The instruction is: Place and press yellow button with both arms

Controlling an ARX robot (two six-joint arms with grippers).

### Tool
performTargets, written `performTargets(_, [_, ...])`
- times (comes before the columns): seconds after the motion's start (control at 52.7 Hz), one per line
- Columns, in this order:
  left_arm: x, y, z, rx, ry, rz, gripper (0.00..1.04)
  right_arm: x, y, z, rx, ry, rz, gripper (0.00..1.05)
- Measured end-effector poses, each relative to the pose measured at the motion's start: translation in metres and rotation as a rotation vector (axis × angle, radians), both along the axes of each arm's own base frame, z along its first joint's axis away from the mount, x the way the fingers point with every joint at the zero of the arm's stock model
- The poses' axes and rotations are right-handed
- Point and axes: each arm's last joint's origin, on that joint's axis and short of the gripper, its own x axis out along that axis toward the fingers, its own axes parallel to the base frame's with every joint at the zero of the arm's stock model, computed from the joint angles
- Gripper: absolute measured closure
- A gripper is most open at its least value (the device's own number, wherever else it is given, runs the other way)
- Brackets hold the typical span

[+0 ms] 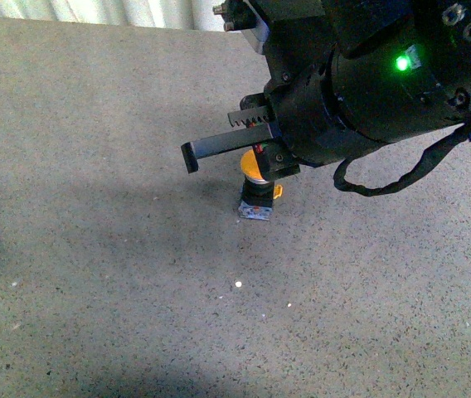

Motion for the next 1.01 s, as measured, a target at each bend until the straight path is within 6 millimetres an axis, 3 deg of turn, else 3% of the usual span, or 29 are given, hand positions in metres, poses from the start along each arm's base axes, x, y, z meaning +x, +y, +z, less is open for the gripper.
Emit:
performTargets(0.304, [-0.003, 0.000, 0.001, 0.000, -0.017, 0.001, 1.03, 0.003, 0.000, -0.013, -0.022, 0.047, -0.018, 1.03])
performTargets(0.684, [-0.003, 0.000, 0.001, 0.000, -0.017, 0.001, 1.03, 0.005, -0.003, -0.006, 0.044, 0.015, -0.032, 1.03])
performTargets(0.797, [-0.003, 0.000, 0.001, 0.000, -0.017, 0.001, 1.03, 0.003, -0.009, 0.008, 0.102, -0.019, -0.046, 1.03])
performTargets(1.006, [-0.003, 0.000, 0.001, 0.000, -0.017, 0.001, 1.03, -0.013, -0.027, 0.071, 0.217, -0.200, -0.060, 1.02])
